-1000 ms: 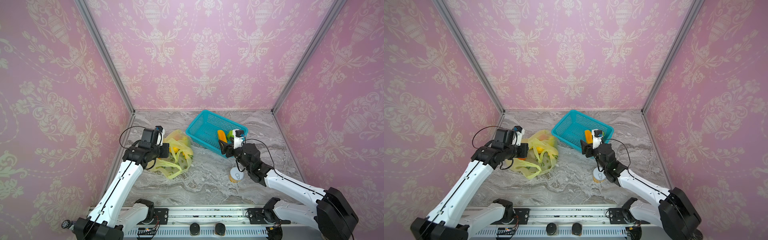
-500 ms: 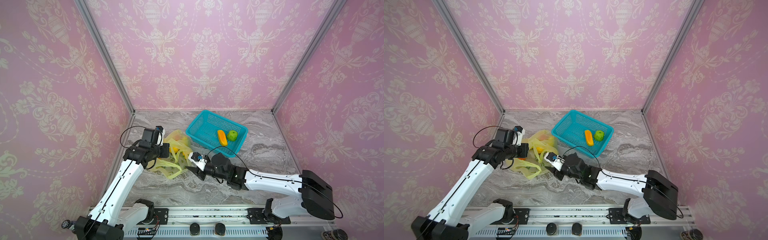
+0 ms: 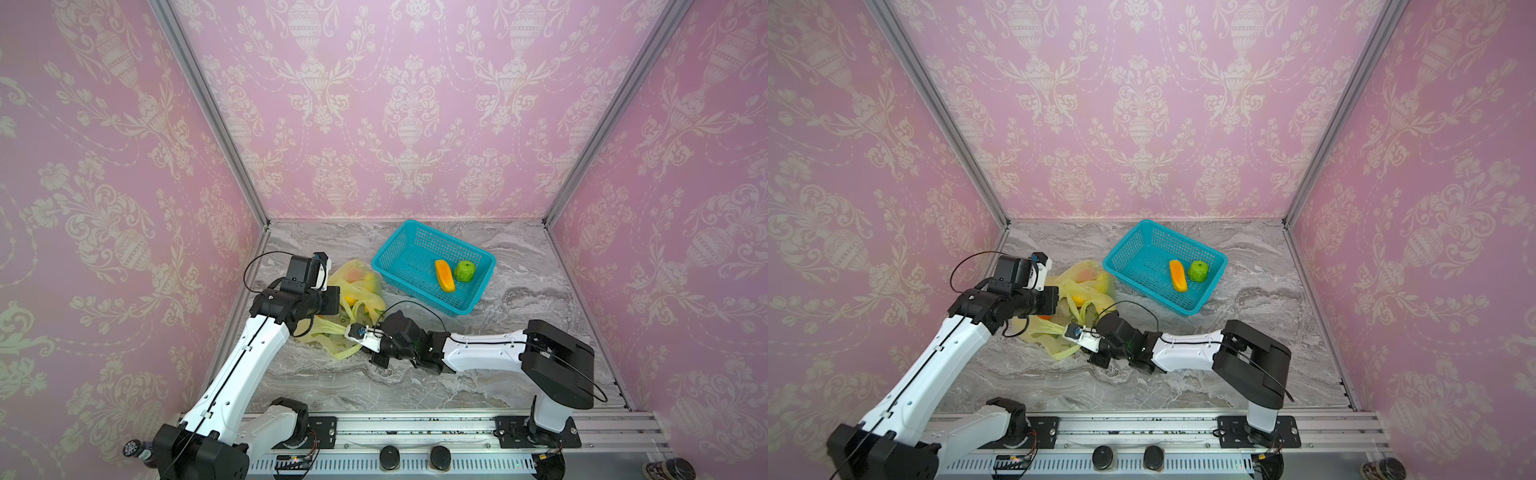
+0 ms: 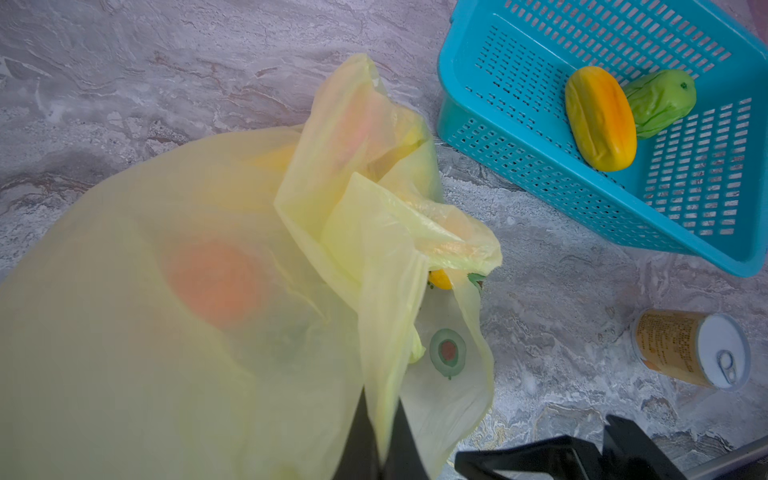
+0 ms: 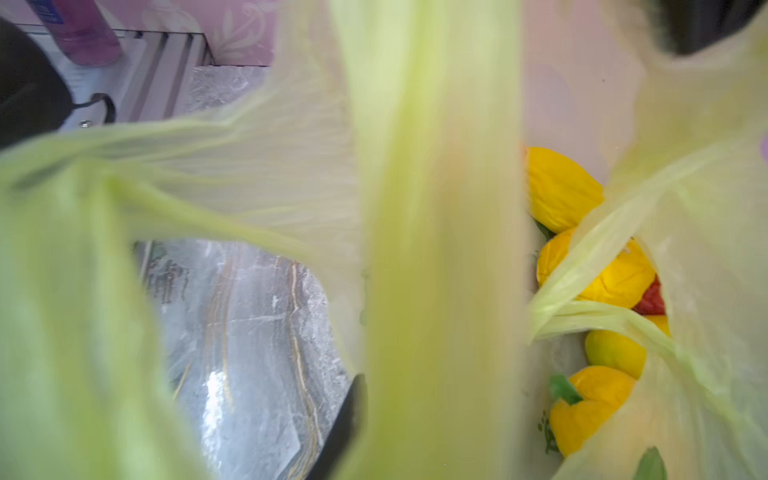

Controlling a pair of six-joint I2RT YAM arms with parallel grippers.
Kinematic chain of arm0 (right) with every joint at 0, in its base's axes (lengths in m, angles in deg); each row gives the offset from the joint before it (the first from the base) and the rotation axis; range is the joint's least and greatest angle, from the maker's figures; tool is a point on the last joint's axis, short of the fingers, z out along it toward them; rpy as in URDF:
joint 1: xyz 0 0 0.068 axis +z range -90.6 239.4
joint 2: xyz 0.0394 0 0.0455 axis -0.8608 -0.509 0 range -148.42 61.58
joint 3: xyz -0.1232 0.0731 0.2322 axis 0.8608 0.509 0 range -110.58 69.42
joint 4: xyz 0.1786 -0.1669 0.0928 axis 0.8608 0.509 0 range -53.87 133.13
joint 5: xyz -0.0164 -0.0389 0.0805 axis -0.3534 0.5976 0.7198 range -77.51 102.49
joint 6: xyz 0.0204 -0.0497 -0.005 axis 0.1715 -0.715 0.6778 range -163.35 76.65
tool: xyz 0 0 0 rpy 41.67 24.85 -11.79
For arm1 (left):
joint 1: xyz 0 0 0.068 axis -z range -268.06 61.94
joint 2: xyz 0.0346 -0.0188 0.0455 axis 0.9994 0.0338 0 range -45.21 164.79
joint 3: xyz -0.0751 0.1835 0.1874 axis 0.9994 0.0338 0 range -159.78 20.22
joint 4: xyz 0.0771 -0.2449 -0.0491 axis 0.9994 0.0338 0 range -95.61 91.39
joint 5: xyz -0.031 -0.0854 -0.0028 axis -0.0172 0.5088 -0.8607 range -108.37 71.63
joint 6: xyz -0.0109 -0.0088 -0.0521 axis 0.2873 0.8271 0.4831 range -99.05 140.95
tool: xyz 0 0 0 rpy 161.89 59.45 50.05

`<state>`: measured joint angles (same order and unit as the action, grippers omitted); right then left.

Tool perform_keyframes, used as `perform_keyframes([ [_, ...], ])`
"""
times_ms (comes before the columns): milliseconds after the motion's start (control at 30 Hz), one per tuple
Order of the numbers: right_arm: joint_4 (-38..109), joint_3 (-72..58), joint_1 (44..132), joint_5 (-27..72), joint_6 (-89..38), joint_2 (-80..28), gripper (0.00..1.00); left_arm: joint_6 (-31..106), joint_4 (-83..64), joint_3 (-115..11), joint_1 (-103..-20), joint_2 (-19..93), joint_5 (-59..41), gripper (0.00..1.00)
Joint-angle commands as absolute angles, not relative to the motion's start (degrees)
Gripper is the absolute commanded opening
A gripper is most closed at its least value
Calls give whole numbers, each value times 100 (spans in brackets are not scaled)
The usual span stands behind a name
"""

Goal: Untie the knot of the plastic bag and take out the fruit
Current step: 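Move the right gripper back into the bag toward the remaining fruit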

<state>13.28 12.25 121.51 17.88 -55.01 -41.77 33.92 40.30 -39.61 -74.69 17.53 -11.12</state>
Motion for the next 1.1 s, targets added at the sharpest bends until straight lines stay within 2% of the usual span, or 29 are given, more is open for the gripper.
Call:
perform_keyframes([
  [0, 949, 878, 11960, 2025, -4944, -4462, 19, 3332, 4072, -3959, -7433, 1672, -922, 0],
  [133, 767, 821, 11926, 2175, -4720, -4579, 26, 3326, 4045, -3957, -7432, 1602, -874, 0],
  [300, 833, 472, 12103, 2154, -4616, -4912, 27, 3317, 4005, -3981, -7418, 1574, -669, 0],
  [500, 1002, -307, 12137, 1054, -4493, -5673, 23, 3264, 3871, -3968, -7198, 1375, -336, 0],
  [600, 1030, -479, 12137, 543, -4442, -5888, 26, 3264, 3860, -3961, -7125, 1315, -365, 0],
  [733, 1345, -880, 12137, -477, -4414, -6204, 39, 3272, 3862, -3955, -7114, 1304, -361, 0],
  [800, 1781, -1272, 12137, -1018, -4414, -6421, 41, 3273, 3856, -3955, -7118, 1300, -321, 0],
  [967, 2906, -2224, 12137, -2386, -4289, -6978, 54, 3282, 3851, -3937, -7104, 1316, -325, 0],
  [1067, 3214, -2478, 12137, -2944, -4259, -7136, 68, 3282, 3859, -3937, -7109, 1278, -364, 0],
])
